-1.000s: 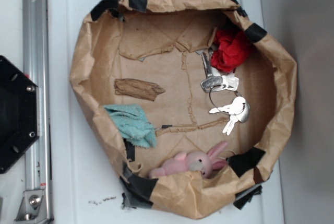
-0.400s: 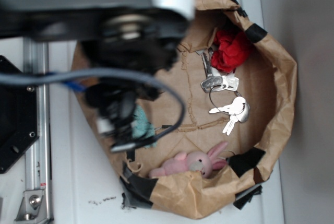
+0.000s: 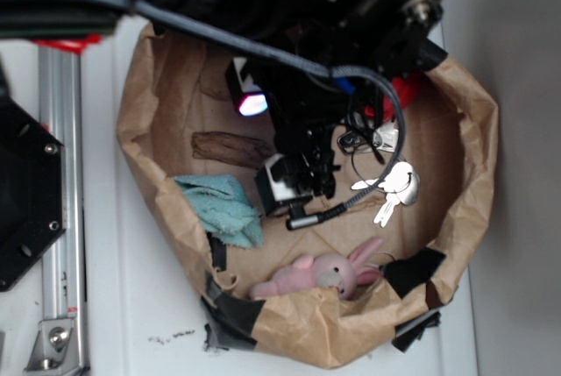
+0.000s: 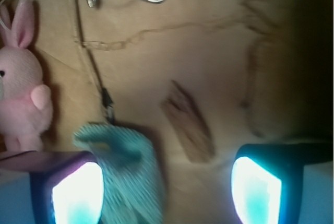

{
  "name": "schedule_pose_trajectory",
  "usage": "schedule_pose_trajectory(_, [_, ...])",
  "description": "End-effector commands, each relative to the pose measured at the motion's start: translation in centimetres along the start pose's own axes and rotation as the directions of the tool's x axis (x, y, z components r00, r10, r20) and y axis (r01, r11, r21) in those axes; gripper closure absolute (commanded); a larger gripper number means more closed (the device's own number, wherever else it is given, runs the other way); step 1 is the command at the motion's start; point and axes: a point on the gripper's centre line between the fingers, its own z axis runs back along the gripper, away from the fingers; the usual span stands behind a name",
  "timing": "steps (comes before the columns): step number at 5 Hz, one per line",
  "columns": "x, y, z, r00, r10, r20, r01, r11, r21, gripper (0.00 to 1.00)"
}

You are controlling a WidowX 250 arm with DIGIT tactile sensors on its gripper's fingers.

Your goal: Grab the blue cloth.

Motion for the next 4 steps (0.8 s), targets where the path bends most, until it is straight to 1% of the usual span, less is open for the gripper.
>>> schedule_pose_trajectory(1, [-2.5,-6.2,-4.8,0.985,-0.162,-0.053,0.163,0.986,0.023,0.00])
schedule_pose_trajectory(2, [-3.4,-7.1,-6.5,0.983,-0.168,-0.073,0.173,0.981,0.082,0.00])
schedule_pose_trajectory(3, [-4.8,-6.1,-8.0,0.992,-0.096,-0.080,0.107,0.982,0.154,0.00])
schedule_pose_trajectory(4, [-5.8,-5.1,-7.0,0.996,-0.090,-0.028,0.093,0.986,0.138,1.00])
